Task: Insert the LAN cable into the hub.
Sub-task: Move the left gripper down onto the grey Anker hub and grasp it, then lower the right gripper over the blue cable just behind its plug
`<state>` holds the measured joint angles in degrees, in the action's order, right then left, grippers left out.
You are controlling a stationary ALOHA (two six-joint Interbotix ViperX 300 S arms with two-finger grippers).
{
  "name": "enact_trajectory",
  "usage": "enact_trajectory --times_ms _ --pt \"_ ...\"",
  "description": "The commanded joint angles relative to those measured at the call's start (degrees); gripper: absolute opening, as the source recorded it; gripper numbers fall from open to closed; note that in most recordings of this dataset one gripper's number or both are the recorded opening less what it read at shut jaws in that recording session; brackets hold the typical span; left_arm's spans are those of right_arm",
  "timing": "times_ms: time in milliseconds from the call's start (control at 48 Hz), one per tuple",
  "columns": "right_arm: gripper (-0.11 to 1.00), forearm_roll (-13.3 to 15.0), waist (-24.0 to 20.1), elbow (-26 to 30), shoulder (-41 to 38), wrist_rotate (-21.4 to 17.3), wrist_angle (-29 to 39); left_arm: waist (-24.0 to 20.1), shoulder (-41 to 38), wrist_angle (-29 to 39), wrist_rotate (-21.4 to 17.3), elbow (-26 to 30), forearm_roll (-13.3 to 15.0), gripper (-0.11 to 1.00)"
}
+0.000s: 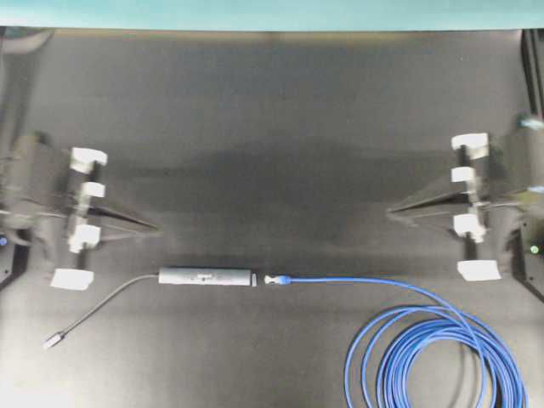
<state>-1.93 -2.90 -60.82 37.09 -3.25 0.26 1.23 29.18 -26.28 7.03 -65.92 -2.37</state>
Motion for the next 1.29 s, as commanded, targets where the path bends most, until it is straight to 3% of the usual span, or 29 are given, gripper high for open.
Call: enact_trajectory --times_ms 0,104,333,396,563,709,980,1271 --pt "0.01 -0.1 0.2 1.9 -3.3 -0.4 0.0 0.1 -3.4 -3.6 0.1 1.3 -0.2 0.02" --pt "0.15 -0.1 -0.1 3.2 -6.2 -0.4 0.1 0.0 -7.0 -8.5 0.2 1.1 -0.2 0.13" --pt "0.77 -0.1 -0.1 4.8 -10.1 -0.4 -0.3 0.1 -17.5 -20.5 3.1 -0.3 -0.2 0.72" --pt "0.86 -0.1 -0.1 4.9 -10.7 -0.4 -0.3 0.6 -21.4 -25.1 4.5 -1.1 -0.2 0.76" --pt "0.82 -0.4 -0.1 5.0 -10.8 -1.2 -0.4 2.7 -29.4 -36.1 4.9 -2.5 -0.2 0.62" --pt "0.82 -0.3 -0.1 4.9 -10.8 -3.9 -0.4 2.9 -35.8 -41.4 4.8 -1.0 -0.2 0.61" --pt "0.82 -0.3 -0.1 4.9 -10.8 -5.7 -0.4 4.2 -45.6 -42.2 4.8 2.1 -0.3 0.61" --pt "0.82 -0.4 -0.3 5.0 -10.9 -6.7 -0.4 4.4 -46.9 -37.7 4.6 3.2 -0.2 0.6"
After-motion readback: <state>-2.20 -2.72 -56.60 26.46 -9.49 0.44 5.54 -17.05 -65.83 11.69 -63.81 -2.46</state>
